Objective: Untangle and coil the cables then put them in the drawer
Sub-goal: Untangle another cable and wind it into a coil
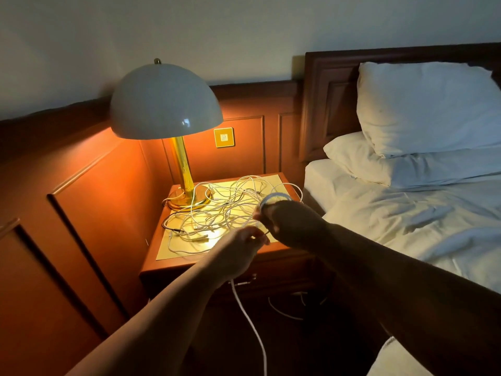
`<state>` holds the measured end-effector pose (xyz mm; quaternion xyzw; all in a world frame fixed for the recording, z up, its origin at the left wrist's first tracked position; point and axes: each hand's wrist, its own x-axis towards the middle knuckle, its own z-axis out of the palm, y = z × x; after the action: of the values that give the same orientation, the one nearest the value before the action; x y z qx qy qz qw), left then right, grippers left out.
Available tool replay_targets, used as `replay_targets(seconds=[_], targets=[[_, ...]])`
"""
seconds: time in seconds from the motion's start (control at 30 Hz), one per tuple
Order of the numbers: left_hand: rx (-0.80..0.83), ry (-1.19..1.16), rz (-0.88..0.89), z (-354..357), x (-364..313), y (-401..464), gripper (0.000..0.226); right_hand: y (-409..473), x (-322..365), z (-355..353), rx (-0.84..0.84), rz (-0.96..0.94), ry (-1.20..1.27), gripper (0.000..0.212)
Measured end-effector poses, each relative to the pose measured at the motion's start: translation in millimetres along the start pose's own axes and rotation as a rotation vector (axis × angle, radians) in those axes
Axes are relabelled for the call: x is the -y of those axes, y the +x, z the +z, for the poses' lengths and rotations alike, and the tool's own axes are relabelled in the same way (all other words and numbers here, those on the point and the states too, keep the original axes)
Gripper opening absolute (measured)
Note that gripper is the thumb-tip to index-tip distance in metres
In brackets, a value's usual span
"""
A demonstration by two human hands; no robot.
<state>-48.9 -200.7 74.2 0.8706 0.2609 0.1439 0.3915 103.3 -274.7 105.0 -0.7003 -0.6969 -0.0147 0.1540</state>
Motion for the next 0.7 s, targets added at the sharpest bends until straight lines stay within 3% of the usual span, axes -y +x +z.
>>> replay_targets(seconds=[0.03, 0.1, 0.17, 0.27, 0.33, 0.47, 0.53, 0.7], targets=[[-0.032, 0.153, 0.071, -5, 2, 2, 0.019, 0, -2, 5, 0.076, 0.036, -0.062, 0.029], [-0.050, 0.323, 0.187, -13, 6, 3, 0.014, -1, 2, 16, 0.195, 0.215, 0.089, 0.030], [-0.079, 0.350, 0.234, -19, 10, 4, 0.015, 0, 7, 22, 0.296, 0.411, 0.419, 0.042], [-0.199, 0.239, 0.216, -22, 18, 9, 0.017, -10, 6, 24, 0.573, 0.572, 1.146, 0.067], [-0.227, 0.108, 0.224, -19, 24, 9, 0.018, -17, 5, 23, 0.665, 0.459, 1.527, 0.063], [-0.202, -0.383, 0.138, -6, 22, 1, 0.035, -14, 17, 24, 0.758, 0.197, 1.889, 0.049], [-0.195, -0.654, 0.020, 5, 20, 1, 0.048, -12, 19, 24, 0.779, 0.124, 1.999, 0.047], [-0.196, -0.924, -0.109, 22, 10, -2, 0.025, -8, 24, 30, 0.693, 0.081, 2.085, 0.041]])
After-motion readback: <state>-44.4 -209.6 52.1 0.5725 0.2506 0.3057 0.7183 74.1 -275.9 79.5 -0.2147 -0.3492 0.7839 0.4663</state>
